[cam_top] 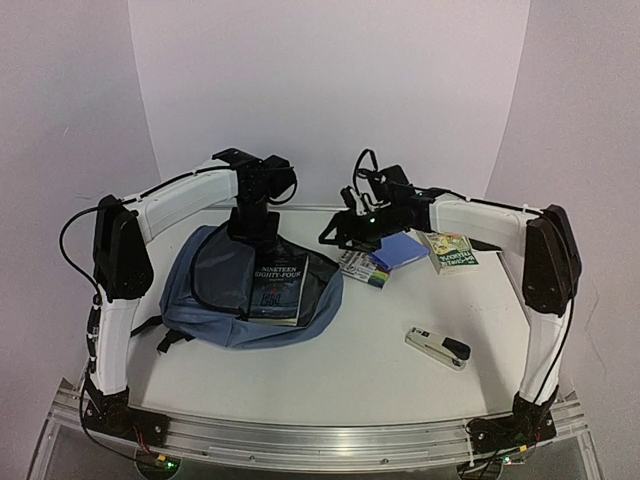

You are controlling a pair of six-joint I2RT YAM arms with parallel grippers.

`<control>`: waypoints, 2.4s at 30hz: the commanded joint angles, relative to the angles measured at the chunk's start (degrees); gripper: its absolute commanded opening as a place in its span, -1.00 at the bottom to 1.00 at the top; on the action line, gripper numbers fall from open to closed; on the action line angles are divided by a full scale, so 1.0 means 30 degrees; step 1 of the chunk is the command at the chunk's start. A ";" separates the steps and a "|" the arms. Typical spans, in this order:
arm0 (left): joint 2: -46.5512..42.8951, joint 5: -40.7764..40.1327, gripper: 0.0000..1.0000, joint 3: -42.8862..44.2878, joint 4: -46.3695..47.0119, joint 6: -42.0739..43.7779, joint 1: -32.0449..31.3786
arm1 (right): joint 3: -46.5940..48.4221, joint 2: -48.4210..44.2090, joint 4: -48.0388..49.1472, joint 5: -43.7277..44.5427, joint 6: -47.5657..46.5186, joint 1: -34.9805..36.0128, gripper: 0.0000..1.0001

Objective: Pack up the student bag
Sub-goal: Adjust the student bag at the center of the board.

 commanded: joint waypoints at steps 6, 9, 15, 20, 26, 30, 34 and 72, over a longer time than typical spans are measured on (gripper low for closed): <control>-0.1377 -0.0044 -1.00 -0.0408 0.0371 0.0073 0.0086 | 0.0686 0.2674 -0.2486 0.1269 -0.0961 0.0184 0.14; -0.1364 0.0044 -0.99 -0.0498 0.0439 -0.0037 0.0086 | 0.0862 0.3365 -0.2459 0.1327 -0.0611 0.0298 0.12; -0.1411 0.0114 -0.99 -0.0715 0.0456 -0.0165 0.0086 | 0.2059 0.4265 -0.2454 0.1337 -0.0531 0.0303 -0.39; -0.1405 0.0212 -1.00 -0.0848 0.0495 -0.0113 0.0087 | 0.2676 0.3354 -0.2537 0.0628 -0.0651 0.0251 -1.00; -0.1466 0.0310 -1.00 -0.0671 0.0469 0.0084 0.0087 | 0.2023 0.0090 -0.2783 -0.0492 -0.0555 0.0072 -1.00; -0.1585 0.0365 -1.00 -0.0785 0.0509 0.0112 0.0087 | 0.0917 -0.1008 -0.2849 0.0105 -0.1197 0.0041 -1.00; -0.1653 0.0533 -1.00 -0.0890 0.0643 0.0106 0.0087 | 0.0964 0.0291 -0.3764 0.0331 -0.1016 0.0058 -0.67; -0.1283 0.0583 -1.00 -0.0893 0.1582 -0.0194 0.0087 | 0.1656 0.2661 -0.5257 0.4030 0.0573 0.1692 -1.00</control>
